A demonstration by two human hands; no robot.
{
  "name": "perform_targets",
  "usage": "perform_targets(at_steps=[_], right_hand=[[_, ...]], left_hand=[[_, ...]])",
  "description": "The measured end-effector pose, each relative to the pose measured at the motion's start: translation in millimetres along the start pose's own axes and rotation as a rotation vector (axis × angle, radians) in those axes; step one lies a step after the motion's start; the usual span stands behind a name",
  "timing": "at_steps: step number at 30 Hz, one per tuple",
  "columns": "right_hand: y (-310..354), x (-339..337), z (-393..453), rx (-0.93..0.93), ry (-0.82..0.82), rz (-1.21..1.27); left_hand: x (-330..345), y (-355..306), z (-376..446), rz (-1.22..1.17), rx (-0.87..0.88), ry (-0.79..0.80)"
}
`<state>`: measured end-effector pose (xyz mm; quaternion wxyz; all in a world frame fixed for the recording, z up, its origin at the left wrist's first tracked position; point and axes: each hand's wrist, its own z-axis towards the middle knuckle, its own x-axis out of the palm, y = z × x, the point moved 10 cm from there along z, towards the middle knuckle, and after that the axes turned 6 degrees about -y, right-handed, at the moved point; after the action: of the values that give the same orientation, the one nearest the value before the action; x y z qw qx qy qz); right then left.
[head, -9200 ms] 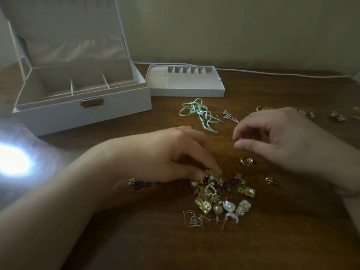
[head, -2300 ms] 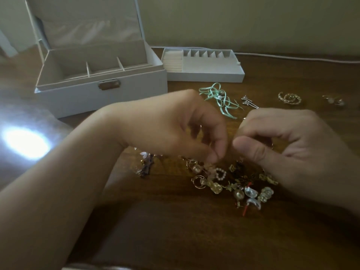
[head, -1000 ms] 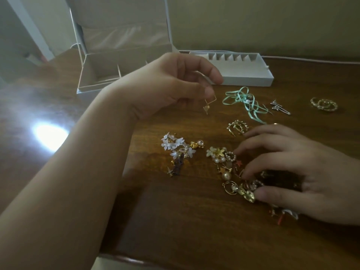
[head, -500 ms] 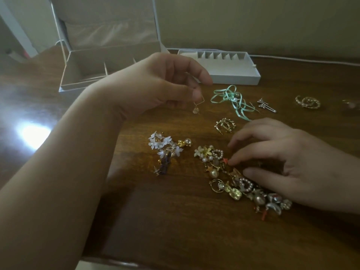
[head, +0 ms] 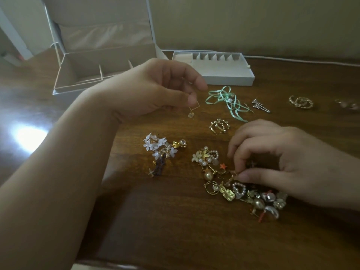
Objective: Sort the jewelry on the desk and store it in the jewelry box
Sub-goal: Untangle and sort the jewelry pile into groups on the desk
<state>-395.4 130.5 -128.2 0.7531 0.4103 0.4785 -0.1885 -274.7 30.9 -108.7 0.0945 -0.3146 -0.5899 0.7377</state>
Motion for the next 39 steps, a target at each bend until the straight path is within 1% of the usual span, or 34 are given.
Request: perform_targets(at_steps=[3,6,9,12,16,19,21,25,30,35,39], right_hand=[[-1,-16,-1,0.051,-0.086,0.155],[-5,-21,-4,0.113,-0.121,0.25],[-8,-31,-6,0.163,-0.201,0.435],[-17,-38,-6,0.235,-0.258,0.366],[-23,-41,-4,0.302,-0.323,0.506],[-29,-50,-6,0.313,-0.442,0.425],[-32,-54,-8,0.318,-0.488,0.368],[-34,-55,-8,0.318,-0.507,0.281],[-32,-60,-10,0.304,-0.512,0.212],[-28,-59,-10,0.305,-0.514,0.181],[-30,-64,-13,0.32,-0.567,0.146]], left_hand=[[2,0,-1,-0.001,0.001,0.004],[5,-1,-1,-0.002,-0.001,0.013],[13,-2,-2,-0.022,-0.011,0.042],[24,1,0,-0.043,-0.03,0.04],[47,1,3,-0.014,-0.052,0.034],[53,-2,4,-0.047,-0.069,-0.024],[55,-3,3,-0.092,-0.083,-0.056],[61,-7,2,-0.121,-0.07,-0.09],[47,-6,3,-0.045,-0.057,-0.218],[54,-8,2,0.011,-0.057,-0.184],[57,-7,3,0.008,-0.065,-0.168]])
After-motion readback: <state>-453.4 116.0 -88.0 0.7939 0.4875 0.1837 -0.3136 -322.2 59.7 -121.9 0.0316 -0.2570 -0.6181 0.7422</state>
